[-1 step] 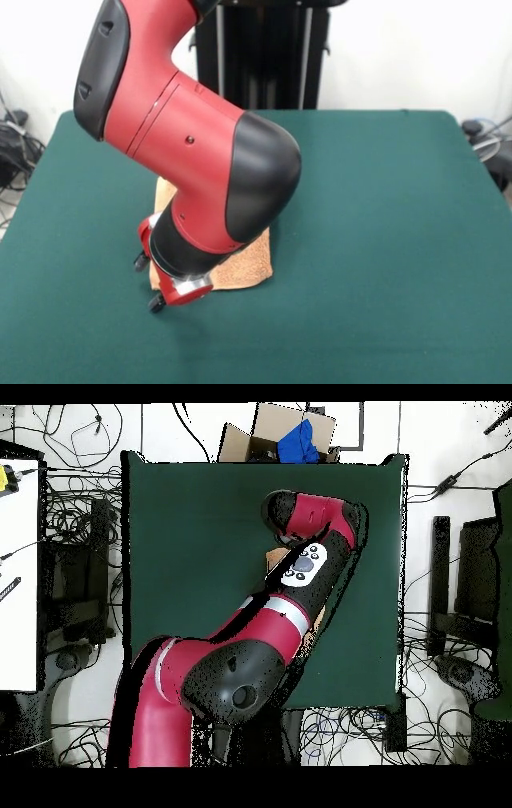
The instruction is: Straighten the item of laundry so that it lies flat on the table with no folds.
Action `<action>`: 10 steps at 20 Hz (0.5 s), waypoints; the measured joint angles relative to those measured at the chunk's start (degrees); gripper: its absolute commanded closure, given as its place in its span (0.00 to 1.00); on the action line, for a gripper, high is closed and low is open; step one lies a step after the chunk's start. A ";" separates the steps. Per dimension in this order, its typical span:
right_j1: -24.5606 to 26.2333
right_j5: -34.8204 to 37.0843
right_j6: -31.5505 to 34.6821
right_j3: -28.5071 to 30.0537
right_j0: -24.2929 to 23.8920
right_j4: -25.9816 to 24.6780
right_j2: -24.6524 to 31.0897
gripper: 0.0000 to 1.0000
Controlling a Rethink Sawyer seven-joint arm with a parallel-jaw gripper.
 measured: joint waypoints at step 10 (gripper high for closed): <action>-1.04 0.00 0.00 0.76 -0.20 -0.01 1.82 0.00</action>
